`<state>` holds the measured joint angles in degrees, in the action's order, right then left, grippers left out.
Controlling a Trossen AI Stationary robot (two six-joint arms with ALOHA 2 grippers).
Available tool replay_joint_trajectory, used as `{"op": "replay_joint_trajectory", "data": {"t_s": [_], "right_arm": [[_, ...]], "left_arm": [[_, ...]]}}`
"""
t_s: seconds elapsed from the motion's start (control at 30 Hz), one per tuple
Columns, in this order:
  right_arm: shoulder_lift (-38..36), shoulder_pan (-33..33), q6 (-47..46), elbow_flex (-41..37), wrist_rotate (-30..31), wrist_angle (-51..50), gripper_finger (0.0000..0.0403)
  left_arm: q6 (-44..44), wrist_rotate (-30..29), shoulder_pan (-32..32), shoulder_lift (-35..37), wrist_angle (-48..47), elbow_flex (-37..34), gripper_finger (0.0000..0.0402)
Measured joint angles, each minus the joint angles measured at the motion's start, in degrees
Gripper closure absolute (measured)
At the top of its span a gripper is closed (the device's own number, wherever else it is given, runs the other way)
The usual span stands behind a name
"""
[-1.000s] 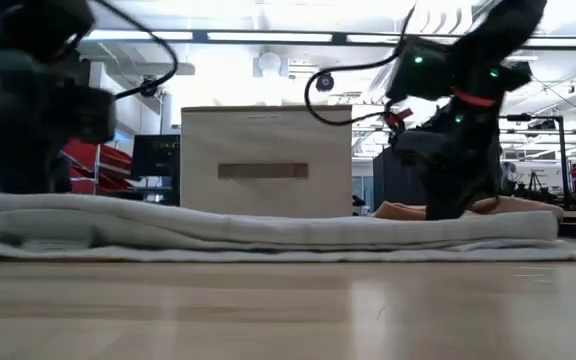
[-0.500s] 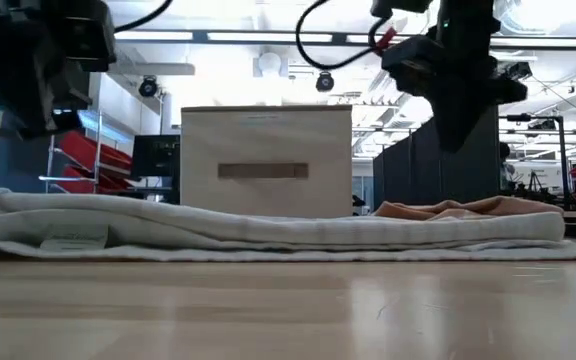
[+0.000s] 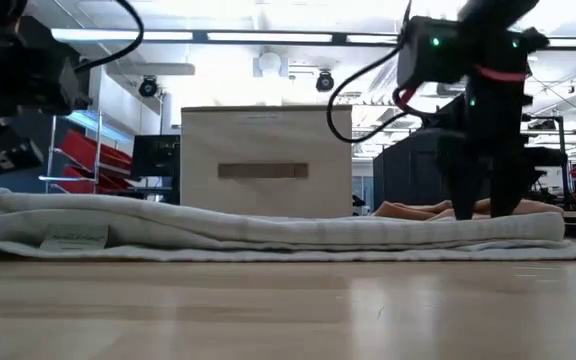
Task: Fold towel
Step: Fold the white striped towel
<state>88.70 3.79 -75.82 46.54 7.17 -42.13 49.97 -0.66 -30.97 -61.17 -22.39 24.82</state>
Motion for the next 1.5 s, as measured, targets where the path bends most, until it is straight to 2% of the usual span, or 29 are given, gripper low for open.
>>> {"op": "replay_joint_trajectory", "data": {"t_s": [0.1, 0.2, 0.27, 0.37, 0.43, 0.57, 0.73, 0.9, 1.03, 1.17, 1.37, 1.5], "right_arm": [[0.1, 0.0, 0.1, -2.2, 1.2, 4.2, 0.0205], [1.3, 0.0, -0.3, -3.6, 1.1, 6.6, 0.0242], [2.1, 0.1, -0.3, -3.6, 1.1, 6.3, 0.0280], [2.0, 0.1, 0.3, -3.6, 1.5, 5.5, 0.0359], [1.0, -0.2, 1.9, -3.6, 1.6, 3.2, 0.0388], [-4.0, -1.7, 2.7, -3.9, 0.8, -6.3, 0.0396], [-11.4, -2.8, 5.4, 2.1, 3.2, -16.8, 0.0399], [-12.9, -1.5, 6.5, 11.1, 4.9, -16.2, 0.0399], [-8.6, 0.5, 8.1, 18.1, 4.9, -11.1, 0.0399], [-1.0, 2.2, 11.2, 23.6, 2.6, -0.7, 0.0399], [12.2, 2.6, 17.6, 30.6, -5.4, 14.8, 0.0399], [20.1, 1.6, 22.4, 36.7, -10.3, 19.4, 0.0399]], "left_arm": [[0.9, -1.4, -0.8, 0.0, 0.0, -1.6, 0.0401], [2.3, -1.6, -1.1, 0.0, -0.3, -3.2, 0.0401], [2.9, -1.6, -1.1, 0.0, -0.3, -3.9, 0.0401], [3.9, -2.3, -1.1, 0.0, -0.1, -4.6, 0.0401], [3.9, -4.0, -1.1, 0.0, 0.0, -4.6, 0.0402], [4.3, -8.6, -1.1, -0.1, 1.0, -4.6, 0.0402], [2.6, -15.7, 1.2, -2.6, 4.5, -4.6, 0.0401], [-1.7, -15.6, 5.8, -9.2, 14.8, -4.5, 0.0401], [-4.6, -15.1, 8.3, -15.4, 24.1, -4.5, 0.0401], [-5.1, -14.9, 10.1, -19.7, 29.9, -4.4, 0.0401], [-5.5, -14.5, 11.5, -21.4, 32.1, -4.3, 0.0401], [-6.6, -14.2, 11.5, -21.4, 32.2, -4.4, 0.0401]]}}
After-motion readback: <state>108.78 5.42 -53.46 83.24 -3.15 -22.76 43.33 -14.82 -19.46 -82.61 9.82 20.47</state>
